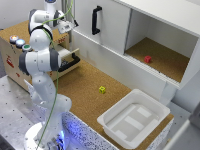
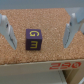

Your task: Put the grasped purple object in the drawer

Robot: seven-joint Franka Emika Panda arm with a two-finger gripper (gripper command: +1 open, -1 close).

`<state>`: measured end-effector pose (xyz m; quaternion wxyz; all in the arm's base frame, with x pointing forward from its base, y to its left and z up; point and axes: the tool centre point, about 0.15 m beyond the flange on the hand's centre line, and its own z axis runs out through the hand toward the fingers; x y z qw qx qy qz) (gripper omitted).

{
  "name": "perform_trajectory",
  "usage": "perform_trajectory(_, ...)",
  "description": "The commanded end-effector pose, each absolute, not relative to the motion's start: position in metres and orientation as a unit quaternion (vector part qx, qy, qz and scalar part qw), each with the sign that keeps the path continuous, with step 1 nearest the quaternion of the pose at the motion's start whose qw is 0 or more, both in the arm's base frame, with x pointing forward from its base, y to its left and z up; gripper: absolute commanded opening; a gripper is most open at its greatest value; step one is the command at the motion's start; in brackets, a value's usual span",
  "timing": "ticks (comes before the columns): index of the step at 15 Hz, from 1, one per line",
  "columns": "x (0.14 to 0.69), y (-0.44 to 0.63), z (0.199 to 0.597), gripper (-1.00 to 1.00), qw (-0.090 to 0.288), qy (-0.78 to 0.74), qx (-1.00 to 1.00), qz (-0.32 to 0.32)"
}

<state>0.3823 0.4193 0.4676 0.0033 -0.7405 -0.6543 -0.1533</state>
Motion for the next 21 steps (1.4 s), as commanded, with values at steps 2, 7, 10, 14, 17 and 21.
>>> perform_trajectory(2, 0.424, 0.486, 0.458, 1.0, -0.034, -0.675, -0.736, -0.048)
perform_trajectory(7, 0.434, 0.49, 0.432, -1.0, -0.073, -0.663, -0.745, -0.008)
perform_trajectory(10, 0.425, 0.484, 0.435, -1.0, -0.067, -0.678, -0.732, -0.011)
perform_trajectory(14, 0.422, 0.478, 0.434, -1.0, -0.061, -0.679, -0.732, -0.005)
perform_trajectory(17, 0.422, 0.461, 0.436, -1.0, -0.049, -0.67, -0.741, -0.007)
perform_trajectory(21, 0.425, 0.425, 0.453, -1.0, -0.035, -0.662, -0.748, -0.028)
